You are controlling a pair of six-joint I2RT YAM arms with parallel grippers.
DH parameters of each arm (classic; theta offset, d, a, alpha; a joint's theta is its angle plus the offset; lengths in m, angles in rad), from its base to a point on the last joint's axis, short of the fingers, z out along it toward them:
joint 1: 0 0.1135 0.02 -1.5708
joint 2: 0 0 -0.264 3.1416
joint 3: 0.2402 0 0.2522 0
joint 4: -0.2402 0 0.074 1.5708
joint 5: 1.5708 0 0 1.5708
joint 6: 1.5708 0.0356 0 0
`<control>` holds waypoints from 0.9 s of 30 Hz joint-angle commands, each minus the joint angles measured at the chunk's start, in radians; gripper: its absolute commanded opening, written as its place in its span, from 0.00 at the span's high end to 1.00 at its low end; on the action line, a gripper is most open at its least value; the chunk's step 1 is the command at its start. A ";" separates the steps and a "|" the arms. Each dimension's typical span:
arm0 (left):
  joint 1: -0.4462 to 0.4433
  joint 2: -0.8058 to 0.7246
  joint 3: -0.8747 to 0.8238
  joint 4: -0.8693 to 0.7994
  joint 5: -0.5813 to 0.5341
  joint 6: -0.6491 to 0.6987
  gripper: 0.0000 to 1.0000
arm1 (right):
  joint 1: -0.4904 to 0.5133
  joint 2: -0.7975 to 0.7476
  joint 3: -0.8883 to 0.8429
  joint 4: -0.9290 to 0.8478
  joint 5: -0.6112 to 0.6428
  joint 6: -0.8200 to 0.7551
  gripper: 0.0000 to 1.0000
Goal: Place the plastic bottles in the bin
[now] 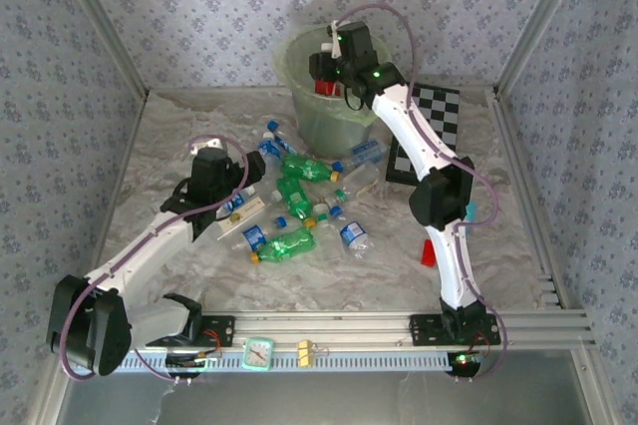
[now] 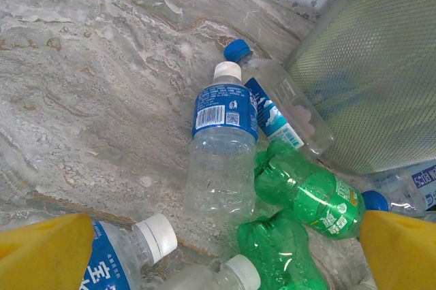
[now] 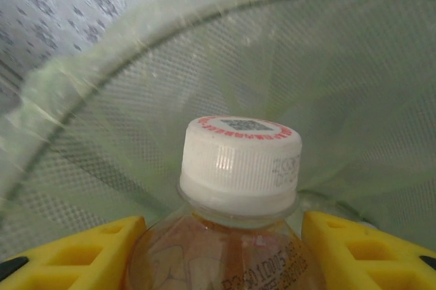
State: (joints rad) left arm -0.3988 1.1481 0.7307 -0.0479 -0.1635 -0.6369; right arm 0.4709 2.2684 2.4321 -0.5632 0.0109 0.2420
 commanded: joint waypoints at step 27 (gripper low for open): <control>0.008 0.017 0.036 -0.023 0.033 0.011 0.00 | 0.000 -0.185 -0.013 -0.003 -0.015 0.028 0.00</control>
State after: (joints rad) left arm -0.3988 1.1511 0.7319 -0.0578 -0.1440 -0.6365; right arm 0.4702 2.1956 2.4386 -0.5789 -0.0006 0.2543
